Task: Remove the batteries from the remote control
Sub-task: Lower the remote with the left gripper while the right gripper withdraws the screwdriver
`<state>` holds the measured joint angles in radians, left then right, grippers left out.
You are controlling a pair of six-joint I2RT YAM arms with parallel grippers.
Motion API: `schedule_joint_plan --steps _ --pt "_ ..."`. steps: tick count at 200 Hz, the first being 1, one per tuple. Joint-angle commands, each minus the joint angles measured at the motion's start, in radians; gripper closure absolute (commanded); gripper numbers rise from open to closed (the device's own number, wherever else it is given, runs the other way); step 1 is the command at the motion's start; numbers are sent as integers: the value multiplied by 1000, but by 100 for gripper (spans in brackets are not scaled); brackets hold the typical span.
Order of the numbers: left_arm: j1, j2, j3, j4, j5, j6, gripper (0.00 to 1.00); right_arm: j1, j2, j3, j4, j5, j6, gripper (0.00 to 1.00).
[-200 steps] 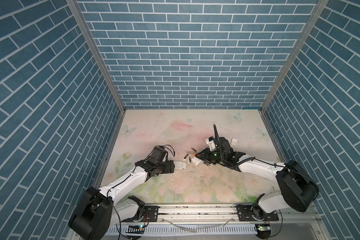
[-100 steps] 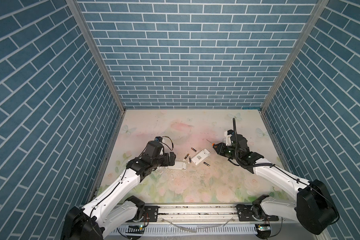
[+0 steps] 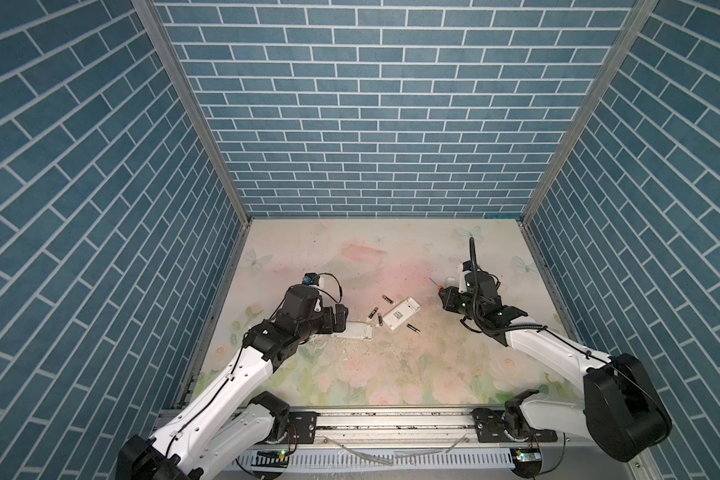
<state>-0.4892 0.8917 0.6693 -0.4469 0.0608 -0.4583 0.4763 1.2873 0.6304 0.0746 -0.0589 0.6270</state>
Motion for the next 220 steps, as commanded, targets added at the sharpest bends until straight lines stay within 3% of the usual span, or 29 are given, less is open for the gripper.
schedule_joint_plan --steps 1,157,220 --pt "6 -7 -4 -19 -20 15 0 -5 58 -14 77 2 -56 100" --pt "5 -32 -35 -11 -32 -3 0 -4 307 27 226 -87 -101 100" --pt "6 -33 -50 -4 -31 -9 0 -4 332 16 226 -121 -95 88"
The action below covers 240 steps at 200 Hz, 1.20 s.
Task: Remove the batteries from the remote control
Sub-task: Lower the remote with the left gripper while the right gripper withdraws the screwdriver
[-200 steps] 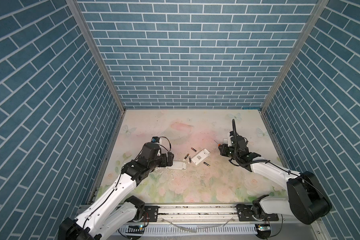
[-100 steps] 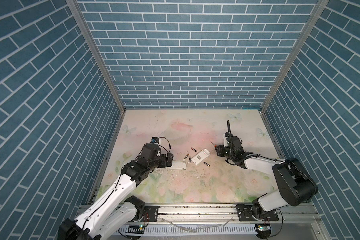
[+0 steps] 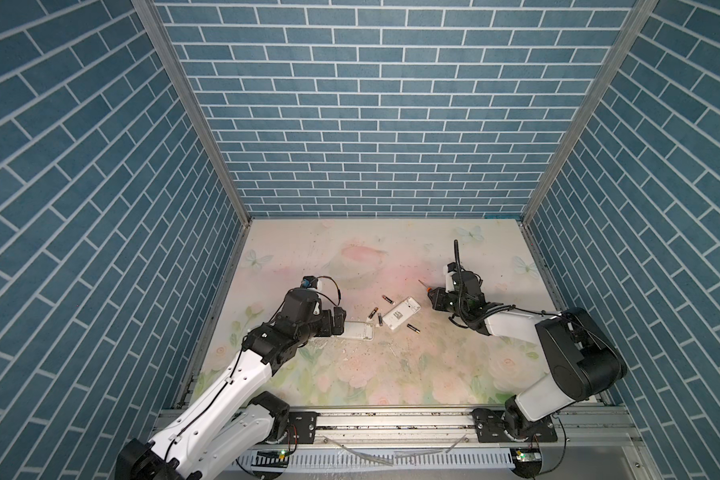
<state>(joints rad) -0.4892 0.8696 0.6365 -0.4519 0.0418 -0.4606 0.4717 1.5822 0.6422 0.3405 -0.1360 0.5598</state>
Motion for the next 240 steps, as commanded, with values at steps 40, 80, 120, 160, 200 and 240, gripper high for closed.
schedule_joint_plan --steps 40,80,120,160,200,240 --pt "7 -26 -28 1 -11 -12 0 1 65 12 -42 -76 -20 83" --pt "6 -35 -37 -7 -12 -13 0 2 79 14 -47 -88 -21 78" --pt "9 -47 -46 -8 -14 -21 0 2 83 8 -54 -87 -22 77" --pt "9 -51 -49 -8 -12 -23 0 2 82 -1 -45 -88 -16 75" --pt "10 -56 -53 -9 -12 -26 0 2 88 -7 -45 -85 -14 70" --pt "11 -68 -61 -13 -13 -30 0 2 88 -12 -47 -83 -12 66"
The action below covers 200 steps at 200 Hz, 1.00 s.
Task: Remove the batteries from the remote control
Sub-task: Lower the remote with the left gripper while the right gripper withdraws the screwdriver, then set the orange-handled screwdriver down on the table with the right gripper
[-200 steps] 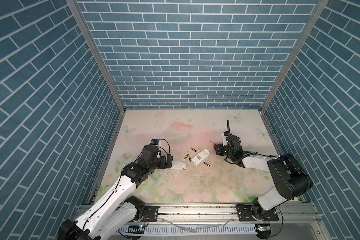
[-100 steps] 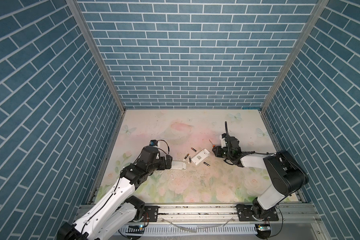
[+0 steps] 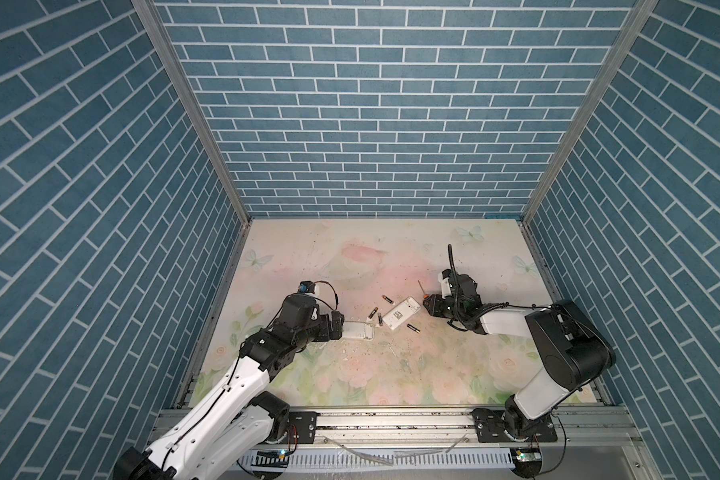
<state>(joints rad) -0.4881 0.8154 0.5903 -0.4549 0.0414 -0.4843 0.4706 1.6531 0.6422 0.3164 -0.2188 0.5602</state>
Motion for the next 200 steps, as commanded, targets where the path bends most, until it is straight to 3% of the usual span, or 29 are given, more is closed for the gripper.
schedule_joint_plan --steps 1,81,134,159,200 --pt "10 -15 -14 -10 -12 -7 0 3 18 -12 -23 -1 -12 66" --pt "18 -44 -19 -30 -23 -8 0 5 -13 -13 -32 5 -5 64" --pt "19 -60 -26 -22 -50 1 0 8 -65 -11 -55 18 -3 50" --pt "21 -87 -32 -21 -90 3 0 10 -98 -11 -70 33 -2 47" --pt "23 -119 -21 -28 -176 32 0 10 -199 -18 -94 76 -13 33"
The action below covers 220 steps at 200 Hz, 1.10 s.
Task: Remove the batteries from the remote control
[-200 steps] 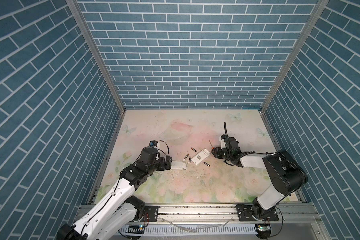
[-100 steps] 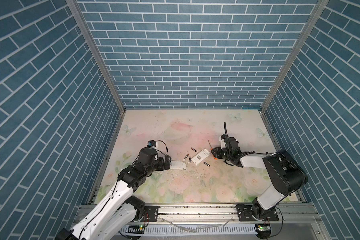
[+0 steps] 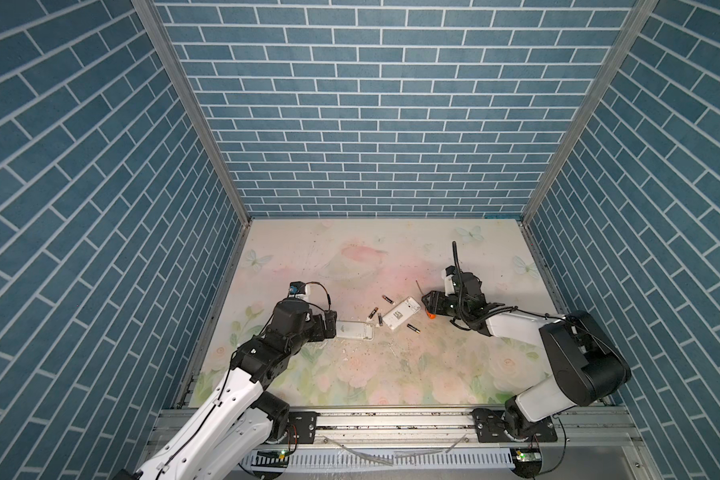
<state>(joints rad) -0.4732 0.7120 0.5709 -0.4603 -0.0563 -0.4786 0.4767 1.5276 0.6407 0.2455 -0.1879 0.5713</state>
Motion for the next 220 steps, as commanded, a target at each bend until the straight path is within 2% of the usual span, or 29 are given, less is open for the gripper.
schedule_joint_plan --steps 1,43,79,111,139,170,196,205,214,220 --pt "8 -16 -1 -23 -81 27 0 3 -78 -17 -23 47 -24 33" --pt "10 6 48 4 -173 96 0 3 -270 -60 -39 203 -50 28" --pt "11 16 62 96 -341 194 0 2 -446 -53 -158 303 -117 27" --pt "14 39 17 277 -461 329 0 3 -581 -72 -201 391 -203 26" --pt "41 78 -54 487 -557 420 0 1 -674 -127 -158 502 -281 25" --pt "143 148 -103 611 -520 431 0 -1 -728 -195 -100 667 -337 21" --pt "230 195 -167 745 -448 459 0 -6 -737 -220 -79 790 -369 16" --pt "265 213 -182 790 -420 448 0 -8 -734 -226 -70 815 -384 13" --pt "302 237 -200 846 -383 437 0 -12 -728 -231 -55 832 -406 2" --pt "324 258 -211 886 -359 436 0 -13 -724 -234 -43 844 -419 1"
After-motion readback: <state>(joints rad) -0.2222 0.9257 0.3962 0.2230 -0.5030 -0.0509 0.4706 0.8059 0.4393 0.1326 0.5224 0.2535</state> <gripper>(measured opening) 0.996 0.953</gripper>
